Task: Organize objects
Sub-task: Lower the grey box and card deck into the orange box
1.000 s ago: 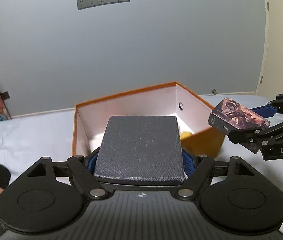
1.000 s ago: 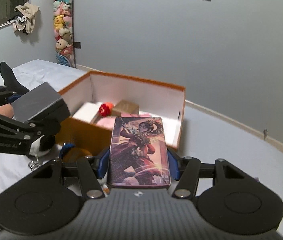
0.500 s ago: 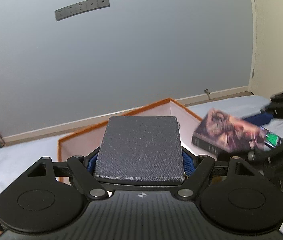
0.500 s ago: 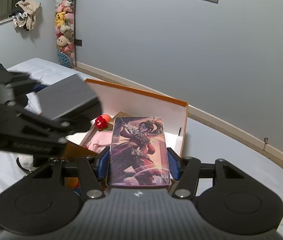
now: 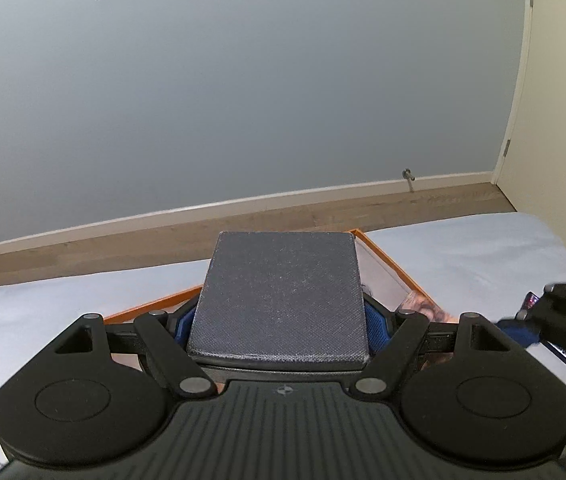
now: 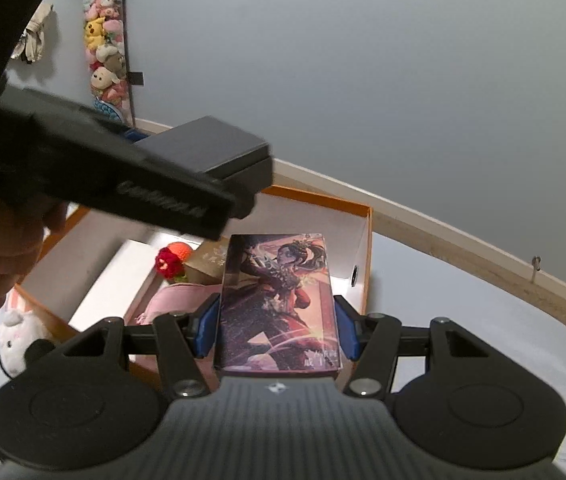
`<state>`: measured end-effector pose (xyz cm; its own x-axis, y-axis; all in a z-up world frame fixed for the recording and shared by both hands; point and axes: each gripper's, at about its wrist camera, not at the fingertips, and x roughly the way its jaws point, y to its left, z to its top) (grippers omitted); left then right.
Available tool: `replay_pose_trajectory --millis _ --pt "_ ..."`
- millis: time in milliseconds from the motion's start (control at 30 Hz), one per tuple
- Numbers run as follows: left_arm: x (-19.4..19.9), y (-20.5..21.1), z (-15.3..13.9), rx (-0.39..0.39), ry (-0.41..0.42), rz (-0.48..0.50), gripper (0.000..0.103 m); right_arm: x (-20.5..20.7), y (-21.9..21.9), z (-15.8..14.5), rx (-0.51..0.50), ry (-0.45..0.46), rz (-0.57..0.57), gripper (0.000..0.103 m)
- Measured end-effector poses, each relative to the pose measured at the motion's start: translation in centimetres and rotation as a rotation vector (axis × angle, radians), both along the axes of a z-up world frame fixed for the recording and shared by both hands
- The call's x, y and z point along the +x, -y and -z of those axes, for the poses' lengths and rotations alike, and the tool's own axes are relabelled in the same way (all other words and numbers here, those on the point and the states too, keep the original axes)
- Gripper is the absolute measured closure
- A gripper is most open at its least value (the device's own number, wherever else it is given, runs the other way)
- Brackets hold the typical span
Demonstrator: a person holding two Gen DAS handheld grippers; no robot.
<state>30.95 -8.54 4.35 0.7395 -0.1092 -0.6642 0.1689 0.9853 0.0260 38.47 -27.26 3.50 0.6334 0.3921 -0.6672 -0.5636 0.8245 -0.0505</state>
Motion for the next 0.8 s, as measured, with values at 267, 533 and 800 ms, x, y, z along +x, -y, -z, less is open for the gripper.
replay_pose_trajectory --millis 267,533,800 --pt "3.1 1.5 2.0 0.029 -0.053 0.026 0.013 1.2 -0.7 2.3 -0.035 -0.045 0.001 0.044" --pt "4.9 2.4 3.3 0.044 -0.129 0.055 0.013 2.3 -0.4 3.2 -0.041 -0.100 0.012 0.044" --pt "5.9 2.2 3.9 0.077 -0.183 0.081 0.013 3.2 -0.6 4.1 -0.057 -0.139 -0.004 0.044"
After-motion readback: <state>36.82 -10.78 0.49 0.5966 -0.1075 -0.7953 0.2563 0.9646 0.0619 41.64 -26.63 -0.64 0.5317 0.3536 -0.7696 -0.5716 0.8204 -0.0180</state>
